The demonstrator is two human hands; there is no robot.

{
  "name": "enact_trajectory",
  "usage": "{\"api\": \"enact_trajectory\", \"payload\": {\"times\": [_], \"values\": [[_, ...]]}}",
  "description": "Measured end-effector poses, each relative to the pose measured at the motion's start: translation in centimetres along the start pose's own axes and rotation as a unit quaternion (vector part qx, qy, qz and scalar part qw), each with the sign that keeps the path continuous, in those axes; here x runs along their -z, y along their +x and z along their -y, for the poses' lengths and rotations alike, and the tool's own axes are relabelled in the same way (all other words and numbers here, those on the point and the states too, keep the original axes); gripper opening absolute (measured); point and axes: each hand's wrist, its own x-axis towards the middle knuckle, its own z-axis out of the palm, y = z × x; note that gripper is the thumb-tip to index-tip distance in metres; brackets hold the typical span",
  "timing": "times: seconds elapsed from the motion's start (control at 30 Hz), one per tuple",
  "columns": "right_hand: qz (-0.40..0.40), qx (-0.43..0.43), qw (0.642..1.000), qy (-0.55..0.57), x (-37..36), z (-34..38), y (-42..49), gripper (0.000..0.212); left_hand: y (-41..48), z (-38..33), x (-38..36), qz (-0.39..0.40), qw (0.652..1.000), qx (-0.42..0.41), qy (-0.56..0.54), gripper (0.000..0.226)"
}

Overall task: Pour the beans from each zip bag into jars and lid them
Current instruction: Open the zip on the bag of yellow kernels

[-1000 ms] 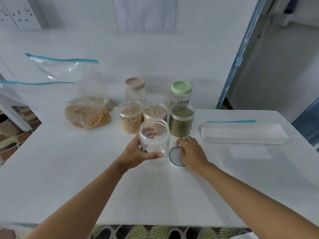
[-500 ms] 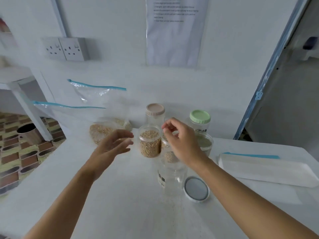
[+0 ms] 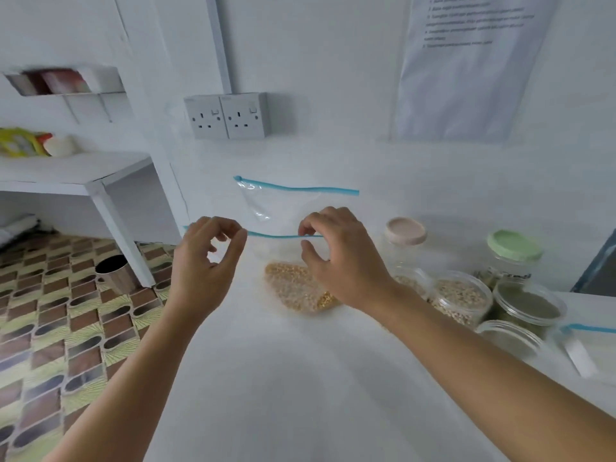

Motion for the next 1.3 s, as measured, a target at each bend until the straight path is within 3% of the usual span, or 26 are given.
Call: {"api": "enact_trajectory", "payload": {"times": [0.03, 0.1, 0.23, 0.33, 0.5, 0.7, 0.9, 1.3], "values": [[-0.002, 0.004, 1.0, -0.013, -1.0, 0.2, 0.5, 0.012, 0.5, 1.1, 0.5, -0.002, 0.999, -0.023, 0.035, 0.004], [0.003, 0.011, 0.999, -0.047, -2.7, 0.5, 1.4, 0.015, 1.5, 3.1, 1.2, 0.012, 0.994, -0.057, 0.097, 0.014], [0.033, 0.004, 0.993, -0.112, -4.8, 0.3, 2.7, 0.018, 3.5, 6.8, 1.9, 0.106, 0.965, -0.111, 0.213, 0.031], [0.047, -0.002, 0.991, -0.128, -5.2, -0.7, 2.9, 0.014, 4.1, 8.1, 1.5, 0.163, 0.953, -0.11, 0.231, 0.037], [-0.007, -0.03, 0.994, -0.103, -3.8, -2.0, 2.7, 0.008, 5.9, 8.4, 1.3, 0.155, 0.966, -0.138, 0.155, 0.039], [-0.075, -0.064, 0.994, -0.035, -0.4, -2.6, 2.0, 0.003, 7.2, 5.2, 0.5, 0.144, 0.985, -0.089, -0.019, 0.028], [-0.11, -0.073, 0.991, -0.024, 2.1, -2.8, 1.0, 0.005, 7.0, 2.1, -0.5, 0.128, 0.986, -0.084, -0.07, 0.009], [-0.105, -0.014, 0.994, 0.024, 8.1, -0.6, -2.8, 0.011, 2.6, -4.9, 1.9, 0.14, 0.979, -0.025, -0.143, 0.013]]}}
